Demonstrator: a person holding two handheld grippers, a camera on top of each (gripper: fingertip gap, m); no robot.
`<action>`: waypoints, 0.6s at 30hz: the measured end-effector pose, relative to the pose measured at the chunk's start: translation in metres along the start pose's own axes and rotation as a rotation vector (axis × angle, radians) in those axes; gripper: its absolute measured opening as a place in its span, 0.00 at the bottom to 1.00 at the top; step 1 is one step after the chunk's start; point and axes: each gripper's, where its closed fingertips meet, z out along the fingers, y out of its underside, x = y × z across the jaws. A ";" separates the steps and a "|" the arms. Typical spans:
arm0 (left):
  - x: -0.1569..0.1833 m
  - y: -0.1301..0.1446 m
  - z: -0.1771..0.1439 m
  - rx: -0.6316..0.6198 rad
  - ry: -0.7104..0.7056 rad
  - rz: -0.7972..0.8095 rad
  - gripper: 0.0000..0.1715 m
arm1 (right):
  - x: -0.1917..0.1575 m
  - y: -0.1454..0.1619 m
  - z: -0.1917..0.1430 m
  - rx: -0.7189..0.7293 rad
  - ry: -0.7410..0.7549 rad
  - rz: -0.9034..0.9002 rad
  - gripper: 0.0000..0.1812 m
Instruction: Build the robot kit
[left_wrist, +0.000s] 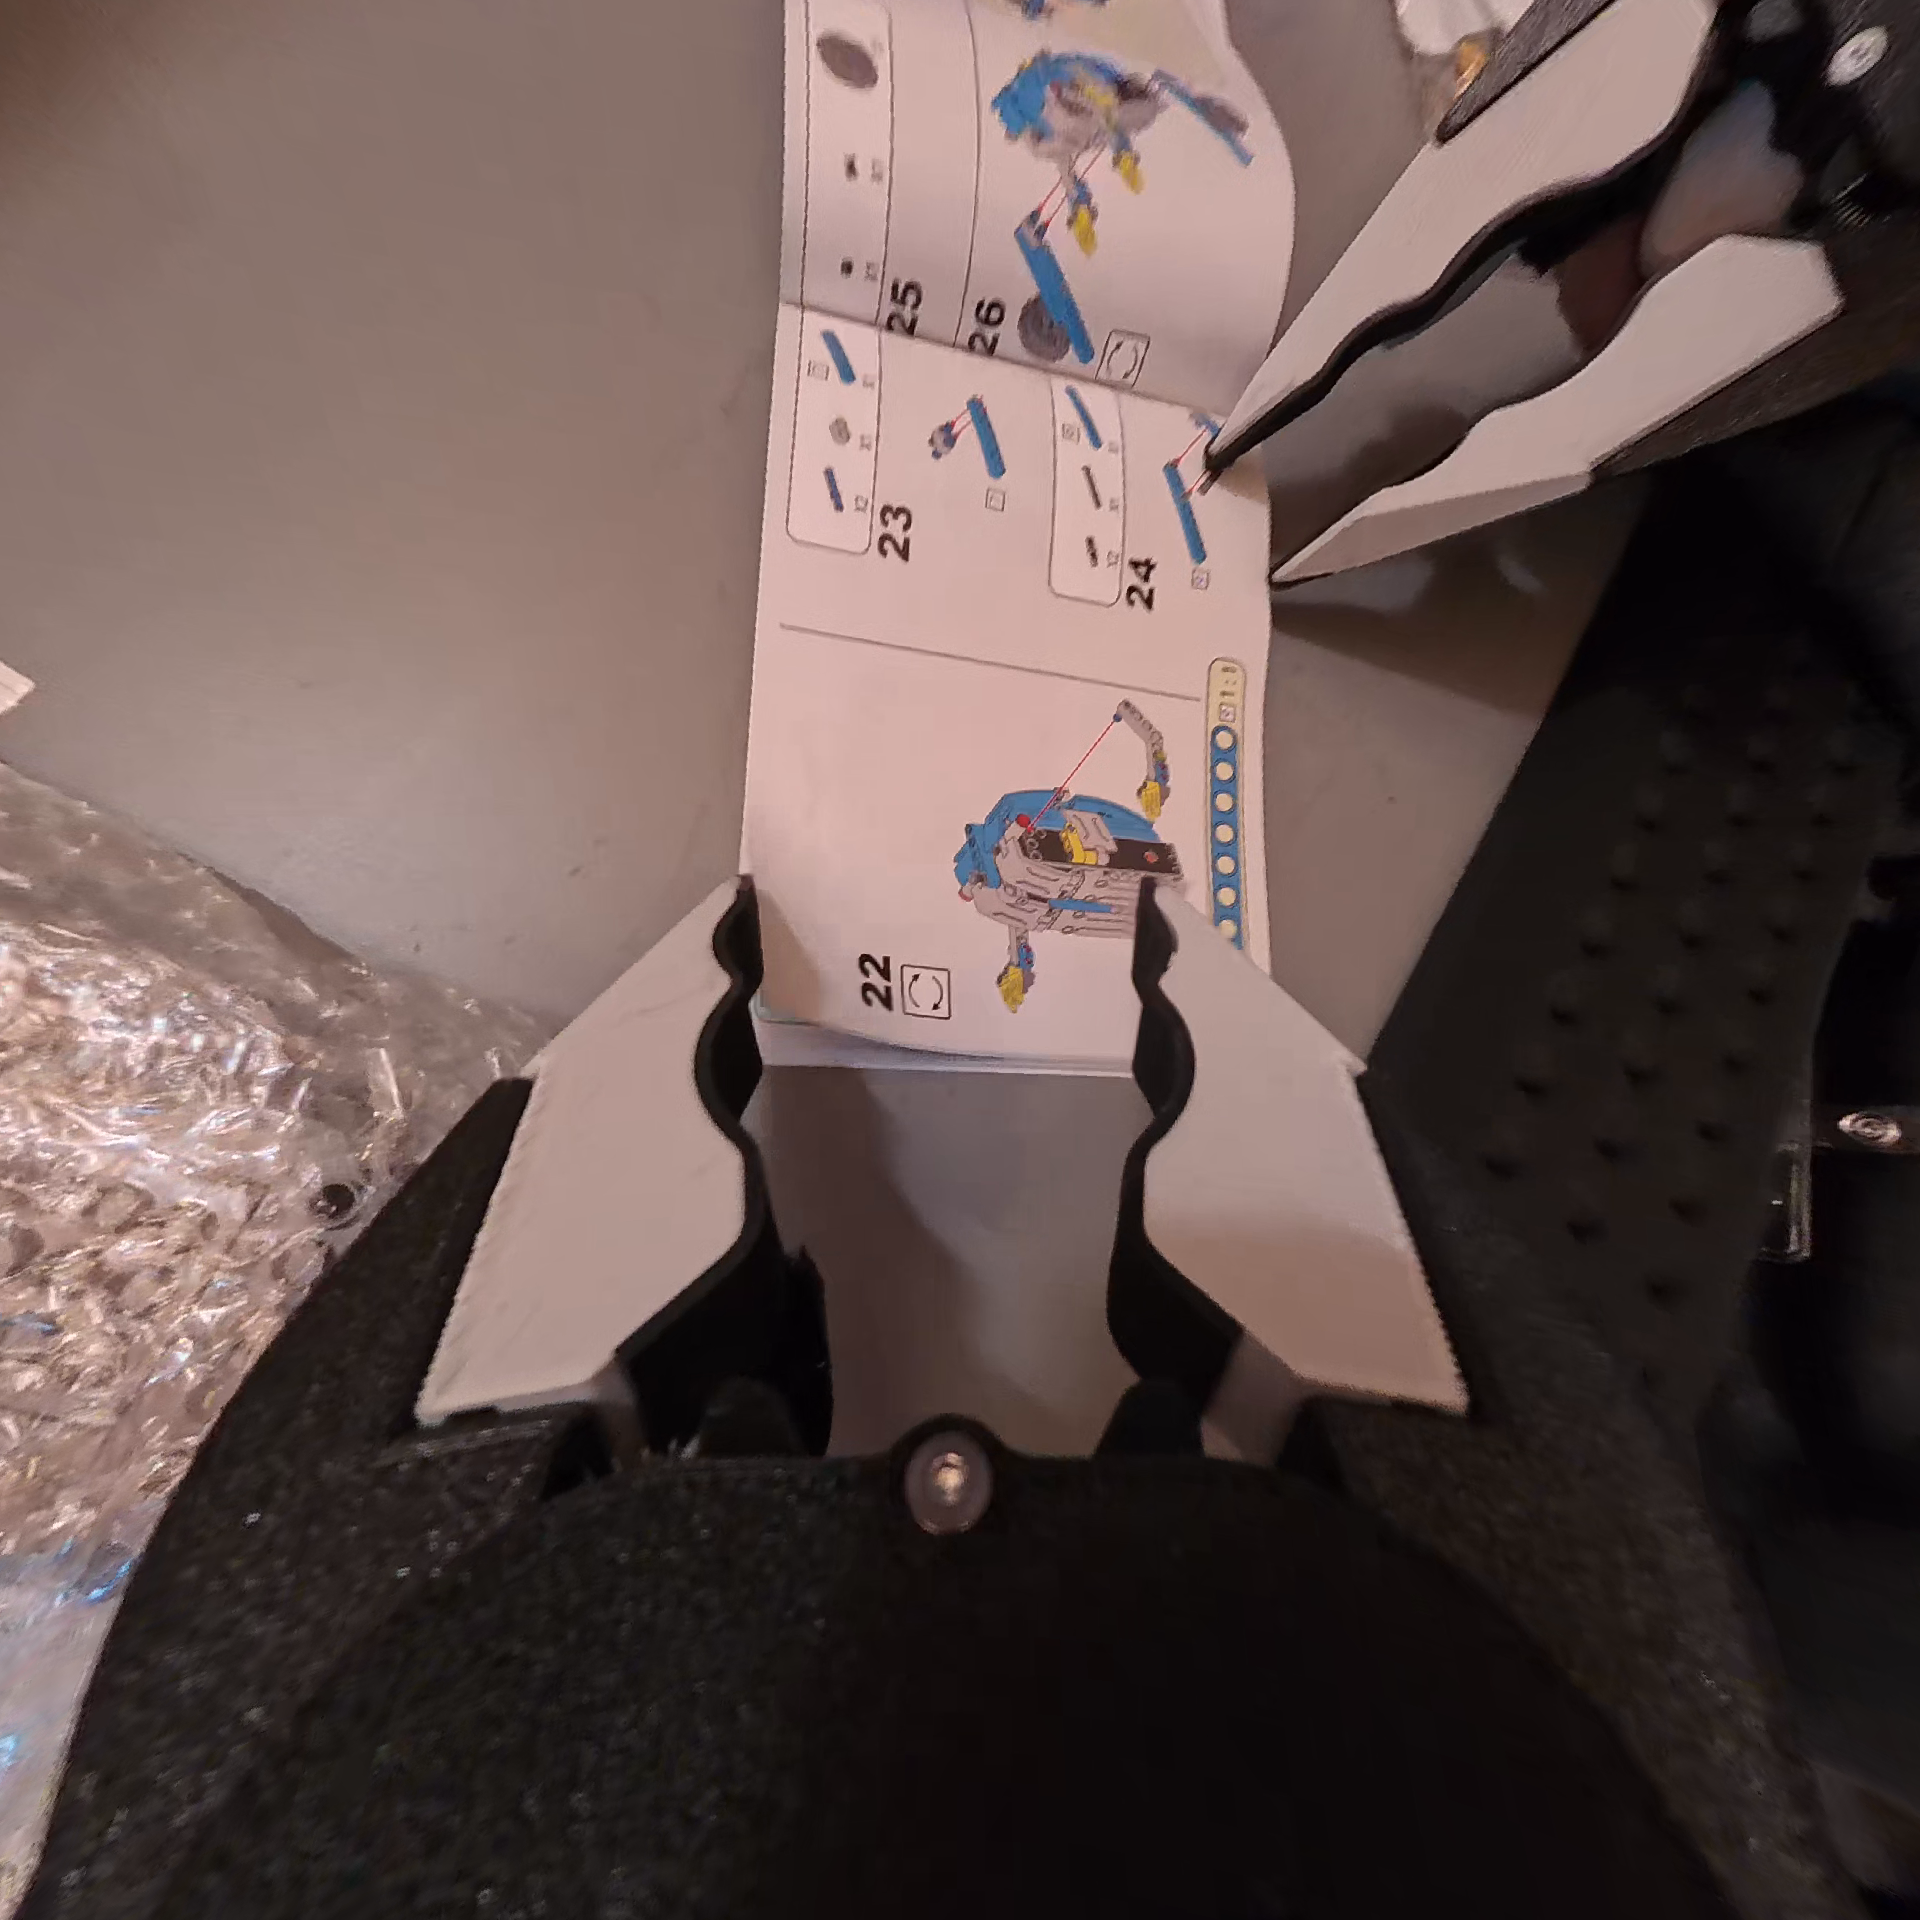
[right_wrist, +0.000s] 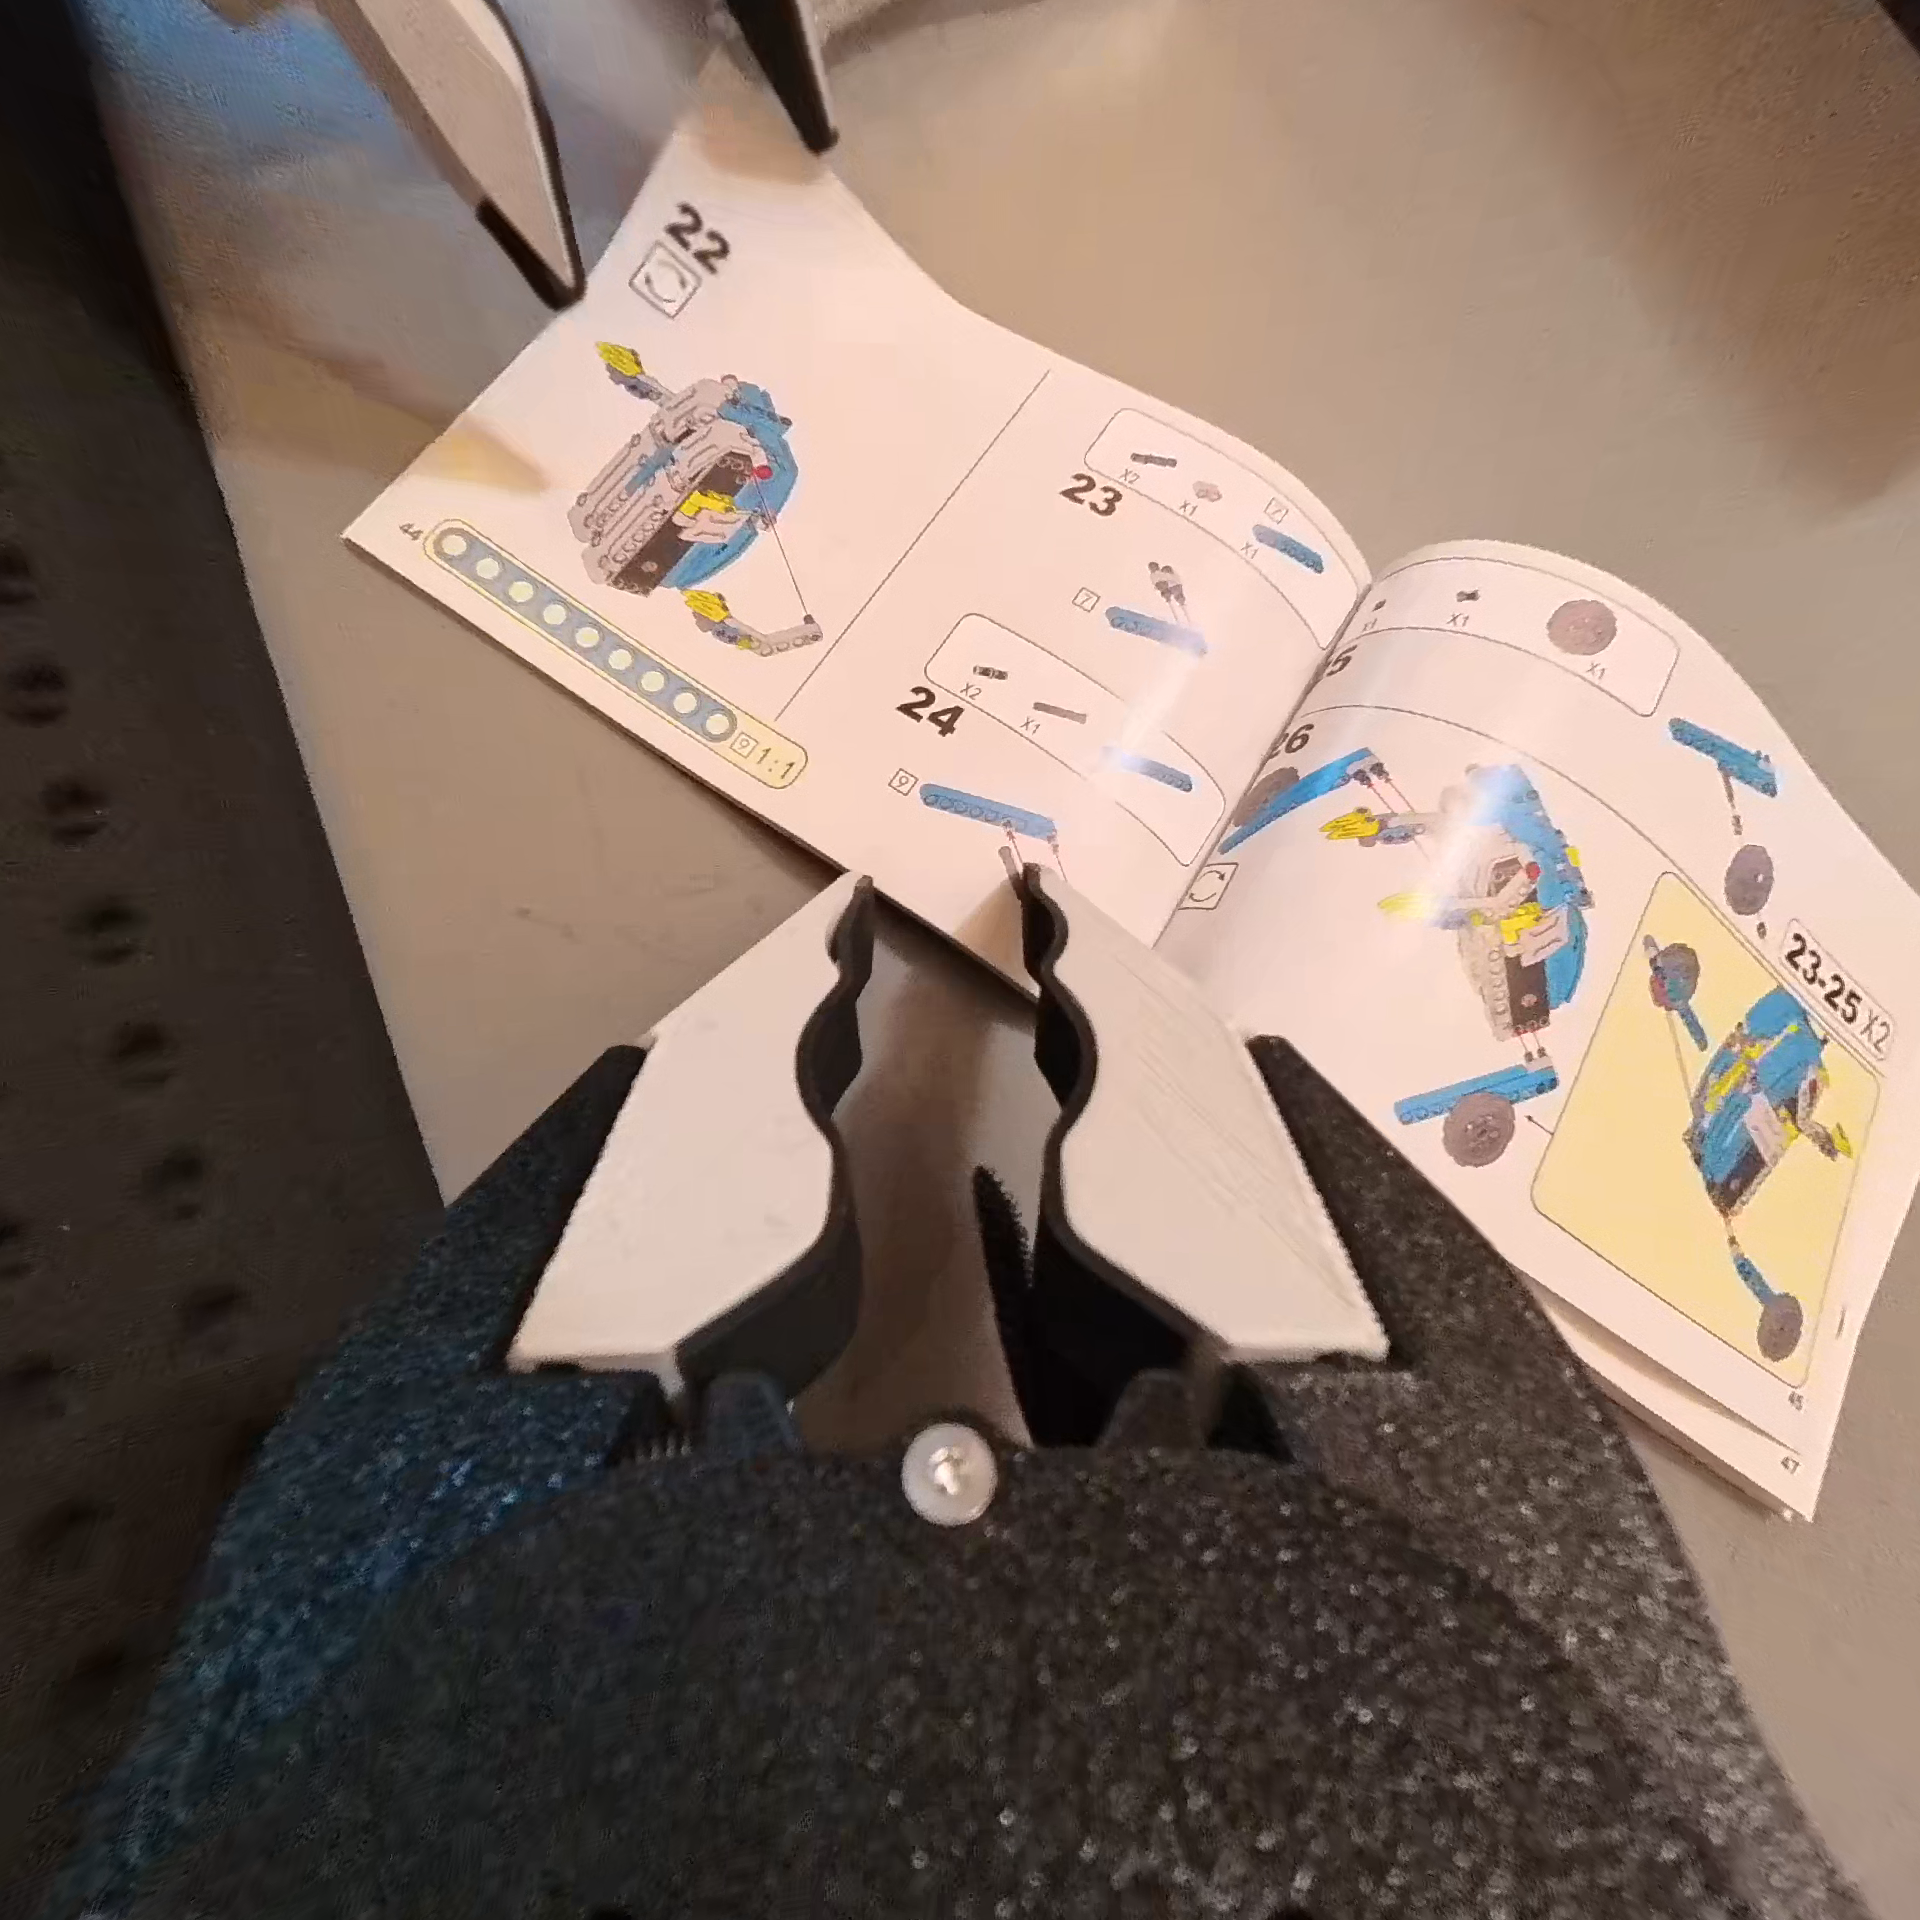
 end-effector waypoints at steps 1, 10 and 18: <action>0.003 -0.004 -0.002 0.019 0.017 -0.002 0.41 | 0.000 0.000 0.000 -0.001 0.000 0.000 0.15; 0.016 -0.017 -0.009 0.119 0.225 -0.194 0.36 | -0.001 0.002 0.003 -0.007 0.002 -0.003 0.15; -0.003 0.008 -0.004 0.036 0.096 -0.212 0.39 | -0.002 0.004 0.005 -0.012 -0.003 0.000 0.15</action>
